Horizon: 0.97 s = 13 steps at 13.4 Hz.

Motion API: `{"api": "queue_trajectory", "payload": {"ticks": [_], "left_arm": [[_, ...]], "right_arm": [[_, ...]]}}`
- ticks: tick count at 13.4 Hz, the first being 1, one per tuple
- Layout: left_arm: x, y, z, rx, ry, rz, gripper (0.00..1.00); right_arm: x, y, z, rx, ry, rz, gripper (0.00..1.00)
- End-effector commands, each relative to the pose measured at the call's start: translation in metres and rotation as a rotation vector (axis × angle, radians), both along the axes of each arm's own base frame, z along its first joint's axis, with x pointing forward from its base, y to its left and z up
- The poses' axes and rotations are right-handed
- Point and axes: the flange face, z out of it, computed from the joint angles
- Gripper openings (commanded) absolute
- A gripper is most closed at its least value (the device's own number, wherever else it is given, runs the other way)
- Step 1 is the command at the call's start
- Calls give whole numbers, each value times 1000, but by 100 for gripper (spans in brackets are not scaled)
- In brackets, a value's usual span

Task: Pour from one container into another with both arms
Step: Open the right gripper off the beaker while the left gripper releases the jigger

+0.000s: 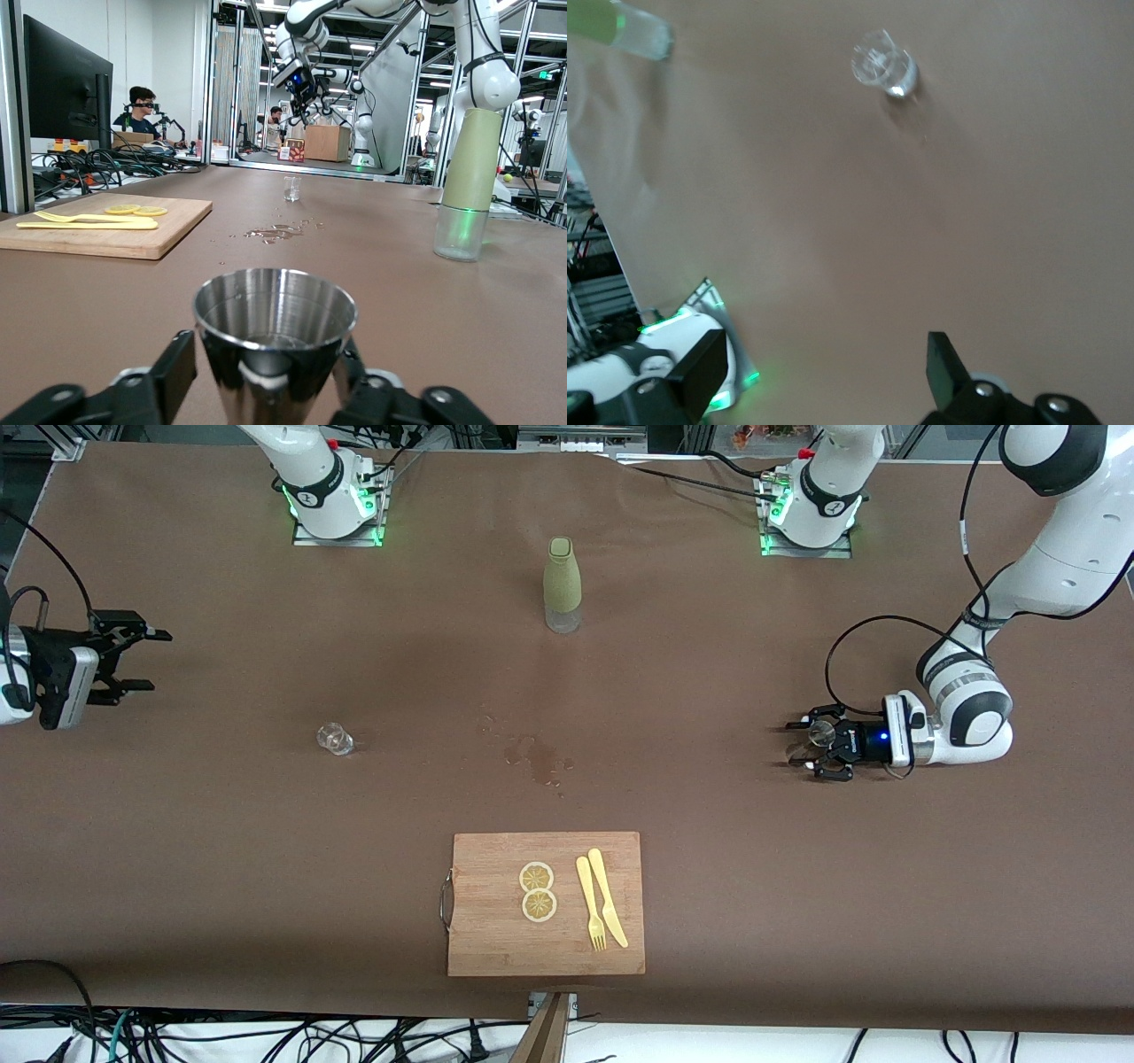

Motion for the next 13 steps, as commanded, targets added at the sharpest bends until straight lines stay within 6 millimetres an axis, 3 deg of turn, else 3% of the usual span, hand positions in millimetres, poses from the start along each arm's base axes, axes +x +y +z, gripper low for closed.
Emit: {"api": "queue_trajectory", "payload": {"ticks": [1,4,6,8,10,12,13], "left_arm": [[-5,19,-8,19,-24,-13,100],[-1,63,-2,126,-62,-50,100],[-3,94,2,198,-74,-63,100],[0,117,19,297,-121,-76,100],[22,143,69,511,-228,-48,100],[46,133,129,692,-346,-83,100],[44,142,156,747,-373,-77,100]], "right_arm": [[-8,34,36,-188,78,-147,100],[0,67,60,-427,131,-347,100],[6,98,61,-586,150,-510,100],[11,110,71,-660,150,-661,100],[20,111,98,-642,95,-685,100],[26,89,131,-602,46,-760,100],[32,85,153,-561,1,-791,100]]}}
